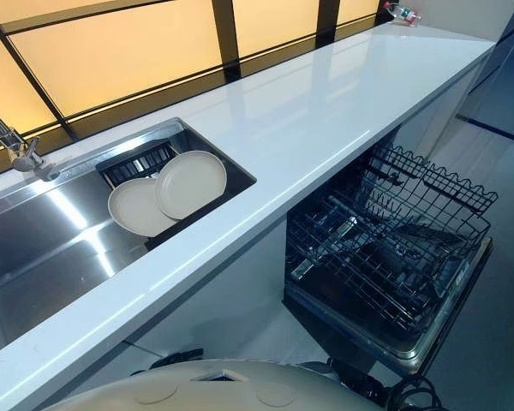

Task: Pick up plates and place into dishwasher.

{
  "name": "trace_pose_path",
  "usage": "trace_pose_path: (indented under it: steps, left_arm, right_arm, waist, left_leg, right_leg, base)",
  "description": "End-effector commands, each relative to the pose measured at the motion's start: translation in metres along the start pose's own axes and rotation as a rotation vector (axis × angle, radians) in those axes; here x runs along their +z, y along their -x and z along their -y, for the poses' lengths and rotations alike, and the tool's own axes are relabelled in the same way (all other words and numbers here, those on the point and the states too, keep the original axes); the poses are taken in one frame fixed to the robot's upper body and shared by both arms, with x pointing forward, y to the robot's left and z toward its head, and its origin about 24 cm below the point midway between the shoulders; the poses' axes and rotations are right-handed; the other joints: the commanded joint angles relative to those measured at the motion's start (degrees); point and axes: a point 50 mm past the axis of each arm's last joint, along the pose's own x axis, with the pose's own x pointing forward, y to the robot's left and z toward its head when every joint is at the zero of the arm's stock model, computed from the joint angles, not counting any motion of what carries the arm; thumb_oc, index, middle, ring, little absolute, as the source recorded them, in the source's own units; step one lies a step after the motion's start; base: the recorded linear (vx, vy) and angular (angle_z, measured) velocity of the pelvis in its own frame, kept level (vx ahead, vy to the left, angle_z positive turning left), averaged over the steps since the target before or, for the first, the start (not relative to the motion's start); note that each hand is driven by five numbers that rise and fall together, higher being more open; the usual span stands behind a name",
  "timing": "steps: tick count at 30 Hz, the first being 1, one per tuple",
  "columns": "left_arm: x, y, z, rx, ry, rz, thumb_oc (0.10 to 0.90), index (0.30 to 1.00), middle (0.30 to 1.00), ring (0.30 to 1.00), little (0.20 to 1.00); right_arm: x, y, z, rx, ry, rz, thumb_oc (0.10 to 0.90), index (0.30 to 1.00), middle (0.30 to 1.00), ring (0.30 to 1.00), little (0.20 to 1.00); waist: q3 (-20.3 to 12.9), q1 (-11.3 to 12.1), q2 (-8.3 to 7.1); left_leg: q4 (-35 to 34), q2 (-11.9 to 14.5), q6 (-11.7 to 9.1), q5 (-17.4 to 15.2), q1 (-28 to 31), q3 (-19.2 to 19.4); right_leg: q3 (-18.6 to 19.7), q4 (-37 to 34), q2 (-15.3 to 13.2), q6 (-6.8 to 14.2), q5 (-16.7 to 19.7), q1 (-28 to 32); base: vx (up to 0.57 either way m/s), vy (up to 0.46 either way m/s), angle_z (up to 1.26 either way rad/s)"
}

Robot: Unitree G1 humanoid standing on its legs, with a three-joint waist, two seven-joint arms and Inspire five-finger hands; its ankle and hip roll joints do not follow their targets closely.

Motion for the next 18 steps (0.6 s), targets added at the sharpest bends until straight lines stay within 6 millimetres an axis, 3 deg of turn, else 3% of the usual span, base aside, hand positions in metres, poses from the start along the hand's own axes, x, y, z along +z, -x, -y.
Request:
trace_pose_path:
  steps: [1,7,13,18]
  left_arm:
    - [0.013,-0.002,0.001,-0.016,0.017,0.051,0.8,0.9,0.9,0.9,0.9]
    - [0.015,0.0,-0.001,-0.034,0.143,0.1,0.8,0.9,0.9,0.9,0.9]
    - [0.027,0.001,0.002,-0.168,0.408,0.233,0.8,0.9,0.9,0.9,0.9]
    - [0.048,0.003,0.015,-0.357,0.344,0.321,0.8,0.9,0.9,0.9,0.9]
  right_arm:
    - [-0.003,-0.012,-0.038,0.101,0.058,-0.033,0.8,0.9,0.9,0.9,0.9]
    - [0.0,-0.011,-0.037,0.101,0.074,-0.027,0.8,0.9,0.9,0.9,0.9]
    - [0.005,-0.01,-0.035,0.091,0.081,-0.014,0.8,0.9,0.9,0.9,0.9]
    - [0.011,-0.009,-0.033,0.082,0.099,-0.007,0.8,0.9,0.9,0.9,0.9]
  waist:
    - [1.1,-0.64,0.16]
    - [1.24,-0.26,0.04]
    - [1.61,0.03,0.13]
    - [1.86,0.03,0.61]
  left_leg:
    - [0.5,-5.51,3.73,-6.79,1.11,-0.11]
    - [0.55,-5.37,3.57,-6.6,0.91,-0.33]
    - [0.65,-5.22,3.35,-6.49,0.94,-0.47]
    - [0.68,-5.13,3.35,-6.45,0.85,-0.43]
  right_leg:
    - [-4.18,-0.07,-1.12,4.61,-3.06,2.06]
    - [-4.25,-0.11,-1.08,4.52,-3.13,2.15]
    - [-4.14,-0.12,-1.07,4.43,-3.02,2.34]
    - [-4.22,0.22,-1.1,4.46,-3.08,2.17]
  base:
    - [0.0,0.0,0.0]
    - [0.0,0.0,0.0]
    - [0.0,0.0,0.0]
    - [-0.01,0.008,0.02]
